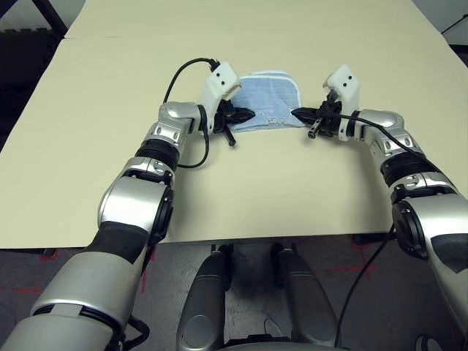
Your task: Fold the towel and set it aside.
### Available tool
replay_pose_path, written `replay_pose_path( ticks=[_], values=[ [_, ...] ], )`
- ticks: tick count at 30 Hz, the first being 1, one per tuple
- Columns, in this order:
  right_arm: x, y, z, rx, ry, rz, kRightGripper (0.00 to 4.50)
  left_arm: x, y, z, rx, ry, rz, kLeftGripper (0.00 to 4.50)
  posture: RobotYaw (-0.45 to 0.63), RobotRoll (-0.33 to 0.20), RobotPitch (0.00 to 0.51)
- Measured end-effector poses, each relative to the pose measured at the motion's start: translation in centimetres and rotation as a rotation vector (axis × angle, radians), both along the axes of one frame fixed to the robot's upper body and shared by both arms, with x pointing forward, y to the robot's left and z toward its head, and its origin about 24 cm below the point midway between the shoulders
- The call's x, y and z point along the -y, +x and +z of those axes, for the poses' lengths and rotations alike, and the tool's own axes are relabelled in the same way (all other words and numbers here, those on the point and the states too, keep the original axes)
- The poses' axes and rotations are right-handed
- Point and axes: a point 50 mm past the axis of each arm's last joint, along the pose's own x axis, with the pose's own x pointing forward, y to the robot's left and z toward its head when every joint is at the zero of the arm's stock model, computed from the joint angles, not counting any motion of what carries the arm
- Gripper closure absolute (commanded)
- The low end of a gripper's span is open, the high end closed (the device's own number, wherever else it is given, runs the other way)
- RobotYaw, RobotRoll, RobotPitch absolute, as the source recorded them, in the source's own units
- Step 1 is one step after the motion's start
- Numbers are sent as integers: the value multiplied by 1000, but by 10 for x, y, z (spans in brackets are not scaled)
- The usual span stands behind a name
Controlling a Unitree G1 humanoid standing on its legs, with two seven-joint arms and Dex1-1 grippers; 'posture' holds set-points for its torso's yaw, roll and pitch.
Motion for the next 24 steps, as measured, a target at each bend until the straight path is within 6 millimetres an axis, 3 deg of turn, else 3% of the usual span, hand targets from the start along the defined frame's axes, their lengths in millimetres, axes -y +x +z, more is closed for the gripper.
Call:
replay_pose_path(
  ticks=[5, 8, 14, 18, 24],
  values=[
    [2, 4, 36, 100, 137, -21, 4500, 1, 2, 33, 47, -164, -16, 4488, 34, 0, 266],
    [-4, 10, 48, 133, 146, -94, 4500, 3, 5, 42, 66, -217, 46, 4488, 31, 0, 268],
    [-29, 18, 24, 39, 111, -190, 4500, 9, 11, 33, 34, -220, 182, 4488, 28, 0, 272],
    [-43, 22, 20, 15, 84, -246, 4500, 9, 14, 21, 6, -192, 276, 4488, 23, 0, 272],
    [-55, 25, 4, -34, 6, -338, 4500, 6, 17, 8, 11, -98, 362, 4488, 30, 0, 269]
  ],
)
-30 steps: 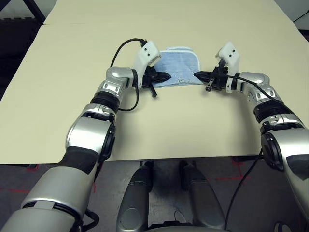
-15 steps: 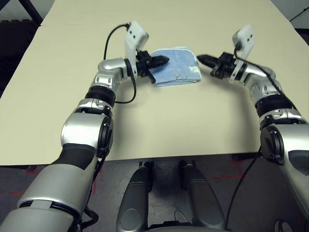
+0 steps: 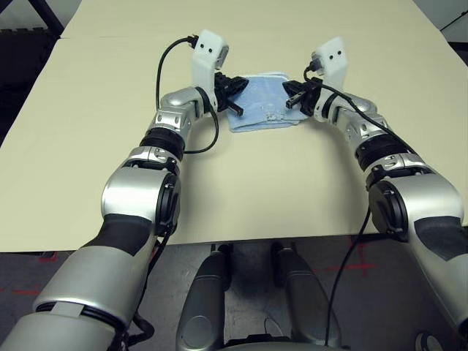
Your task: Fold the towel and set it aside.
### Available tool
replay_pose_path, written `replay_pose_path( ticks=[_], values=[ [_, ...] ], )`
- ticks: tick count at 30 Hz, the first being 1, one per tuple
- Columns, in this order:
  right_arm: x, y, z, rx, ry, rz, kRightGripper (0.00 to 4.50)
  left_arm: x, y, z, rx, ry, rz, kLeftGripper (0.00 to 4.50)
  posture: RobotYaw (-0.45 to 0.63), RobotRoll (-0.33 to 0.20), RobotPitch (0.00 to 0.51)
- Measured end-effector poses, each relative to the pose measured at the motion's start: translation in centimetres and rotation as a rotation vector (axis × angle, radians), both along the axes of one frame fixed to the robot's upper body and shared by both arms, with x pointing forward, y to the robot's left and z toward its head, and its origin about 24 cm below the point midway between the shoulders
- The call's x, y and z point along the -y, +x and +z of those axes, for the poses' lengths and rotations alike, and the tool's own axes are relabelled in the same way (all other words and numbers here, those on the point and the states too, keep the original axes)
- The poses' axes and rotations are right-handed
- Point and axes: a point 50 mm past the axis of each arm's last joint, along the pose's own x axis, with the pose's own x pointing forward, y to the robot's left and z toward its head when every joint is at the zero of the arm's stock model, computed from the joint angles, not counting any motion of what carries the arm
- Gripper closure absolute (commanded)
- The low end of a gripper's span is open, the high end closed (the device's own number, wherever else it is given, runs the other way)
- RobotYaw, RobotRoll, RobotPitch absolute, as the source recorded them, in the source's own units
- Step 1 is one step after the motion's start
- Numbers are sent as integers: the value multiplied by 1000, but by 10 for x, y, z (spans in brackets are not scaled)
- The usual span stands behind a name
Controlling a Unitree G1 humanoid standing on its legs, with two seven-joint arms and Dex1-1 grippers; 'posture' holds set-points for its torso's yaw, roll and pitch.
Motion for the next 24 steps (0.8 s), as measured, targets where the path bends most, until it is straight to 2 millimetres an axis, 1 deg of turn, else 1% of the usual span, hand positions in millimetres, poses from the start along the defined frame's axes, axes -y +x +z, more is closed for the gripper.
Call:
replay_pose_path(
  ticks=[2, 5, 9, 13, 16, 19, 22, 24],
  values=[
    [0, 0, 0, 3, -16, -17, 4500, -2, 0, -6, -13, 45, 15, 4488, 30, 0, 269],
    [1, 1, 0, 5, -16, -23, 4500, -7, 0, -12, -27, 61, 43, 4488, 27, 0, 268],
    [2, 0, 1, 9, 9, -18, 4500, -11, 1, -11, -17, 61, 62, 4488, 25, 0, 269],
    [9, -2, 12, 54, 147, 76, 4500, -10, 0, -4, 0, -16, 4, 4488, 25, 0, 268],
    [20, -5, 32, 112, 259, 171, 4500, -11, -4, 14, 44, -116, -124, 4488, 27, 0, 270],
    [42, -10, 50, 172, 306, 229, 4500, -18, -10, 30, 105, -163, -251, 4488, 39, 0, 271],
    [60, -16, 57, 144, 333, 322, 4500, -29, -17, 41, 148, -156, -351, 4488, 41, 0, 271],
    [74, -23, 57, 113, 320, 383, 4500, -41, -24, 39, 176, -108, -421, 4488, 41, 0, 271]
  ],
)
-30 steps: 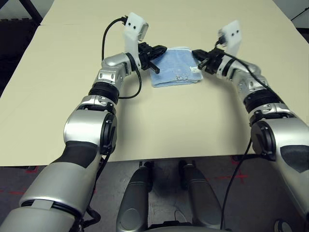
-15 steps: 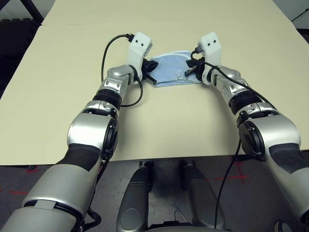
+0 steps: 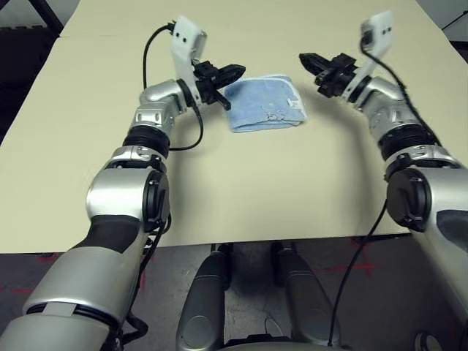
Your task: Fold the towel and set it aside.
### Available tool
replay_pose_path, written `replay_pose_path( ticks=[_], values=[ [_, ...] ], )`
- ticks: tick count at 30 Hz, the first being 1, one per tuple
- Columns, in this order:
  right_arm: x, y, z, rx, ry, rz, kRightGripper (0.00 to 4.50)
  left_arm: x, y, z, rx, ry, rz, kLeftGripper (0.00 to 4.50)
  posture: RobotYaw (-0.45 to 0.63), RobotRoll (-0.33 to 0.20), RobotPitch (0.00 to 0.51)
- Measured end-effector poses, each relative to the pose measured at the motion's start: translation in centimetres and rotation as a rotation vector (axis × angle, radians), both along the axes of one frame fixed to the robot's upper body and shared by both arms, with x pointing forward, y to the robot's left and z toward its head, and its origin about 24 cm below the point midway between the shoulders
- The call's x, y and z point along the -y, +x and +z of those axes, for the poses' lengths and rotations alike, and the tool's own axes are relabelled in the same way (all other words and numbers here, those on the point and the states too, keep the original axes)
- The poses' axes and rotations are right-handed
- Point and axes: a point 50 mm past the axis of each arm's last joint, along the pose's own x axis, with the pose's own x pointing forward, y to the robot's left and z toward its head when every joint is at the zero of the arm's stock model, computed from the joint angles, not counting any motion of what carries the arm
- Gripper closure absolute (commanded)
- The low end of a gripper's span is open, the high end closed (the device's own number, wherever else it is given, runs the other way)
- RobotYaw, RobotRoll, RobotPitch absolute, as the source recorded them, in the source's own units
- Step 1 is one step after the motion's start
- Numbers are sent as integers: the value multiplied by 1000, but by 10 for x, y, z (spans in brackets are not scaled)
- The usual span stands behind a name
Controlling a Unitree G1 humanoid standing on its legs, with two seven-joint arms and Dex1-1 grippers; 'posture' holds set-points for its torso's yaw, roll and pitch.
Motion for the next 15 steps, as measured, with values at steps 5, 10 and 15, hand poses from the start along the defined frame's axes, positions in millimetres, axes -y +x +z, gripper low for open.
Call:
replay_pose_path(
  ticks=[5, 10, 15],
  values=[
    [26, -13, -10, -1, -147, 46, 4500, -25, -17, -25, -13, 105, -127, 4488, 40, 0, 271],
    [34, -20, -25, -53, -251, 108, 4500, -34, -25, -23, 6, 154, -169, 4318, 41, 0, 272],
    [39, -22, -24, -88, -241, 103, 3073, -35, -27, -29, -1, 197, -174, 2799, 34, 0, 272]
  ],
)
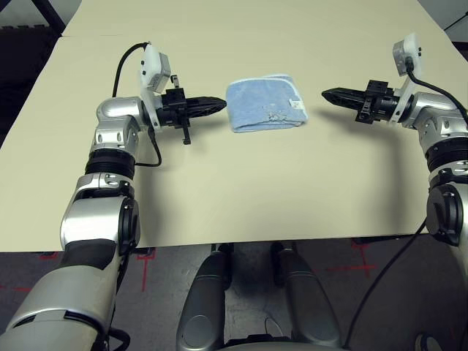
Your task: Fold the towel and set it aside.
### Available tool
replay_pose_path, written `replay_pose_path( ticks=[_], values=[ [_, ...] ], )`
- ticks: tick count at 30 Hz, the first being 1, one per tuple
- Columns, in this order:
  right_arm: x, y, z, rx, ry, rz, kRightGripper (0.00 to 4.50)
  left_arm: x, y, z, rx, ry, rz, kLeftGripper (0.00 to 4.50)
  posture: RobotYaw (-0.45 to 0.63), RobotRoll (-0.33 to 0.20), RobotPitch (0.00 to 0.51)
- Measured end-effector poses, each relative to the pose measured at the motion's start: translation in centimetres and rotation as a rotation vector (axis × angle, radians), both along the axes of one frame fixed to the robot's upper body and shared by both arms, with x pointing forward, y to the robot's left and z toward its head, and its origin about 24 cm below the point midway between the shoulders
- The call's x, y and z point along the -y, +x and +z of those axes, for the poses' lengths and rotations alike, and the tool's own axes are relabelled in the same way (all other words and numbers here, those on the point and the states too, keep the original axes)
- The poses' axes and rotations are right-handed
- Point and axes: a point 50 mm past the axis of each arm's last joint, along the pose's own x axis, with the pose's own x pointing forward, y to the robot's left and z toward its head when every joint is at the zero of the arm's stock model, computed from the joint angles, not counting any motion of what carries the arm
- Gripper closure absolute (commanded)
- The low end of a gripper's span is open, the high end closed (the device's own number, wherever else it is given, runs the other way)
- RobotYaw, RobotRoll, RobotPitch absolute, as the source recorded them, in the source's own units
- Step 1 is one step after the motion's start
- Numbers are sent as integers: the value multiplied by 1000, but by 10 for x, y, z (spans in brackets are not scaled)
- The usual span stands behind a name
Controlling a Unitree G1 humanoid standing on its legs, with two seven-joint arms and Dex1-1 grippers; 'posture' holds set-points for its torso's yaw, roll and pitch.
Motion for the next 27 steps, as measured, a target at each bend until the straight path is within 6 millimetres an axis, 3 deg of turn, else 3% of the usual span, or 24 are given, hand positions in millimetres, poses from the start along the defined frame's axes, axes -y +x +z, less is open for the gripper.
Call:
replay_pose_path(
  ticks=[7, 8, 13, 17, 22, 27],
  values=[
    [7, -5, -2, -36, -31, 11, 363, 1, -3, 0, 11, 15, -24, 33, 31, 0, 272],
    [8, -5, -2, -73, -10, 4, 19, 1, -4, 0, 10, 17, -26, 0, 31, 0, 272],
    [13, 1, -3, -284, 236, -162, 19, 2, -6, 1, 7, 26, -46, 0, 40, 0, 278],
    [11, 6, -9, -369, 291, -264, 19, 1, -8, 1, 2, 31, -50, 0, 52, 0, 282],
    [-2, 10, -23, -512, 369, -287, 19, -2, -10, 0, -5, 38, -46, 0, 68, 0, 286],
    [-23, 17, -13, -537, 474, -256, 19, -2, -13, 2, 5, 50, -51, 0, 91, 0, 290]
  ],
)
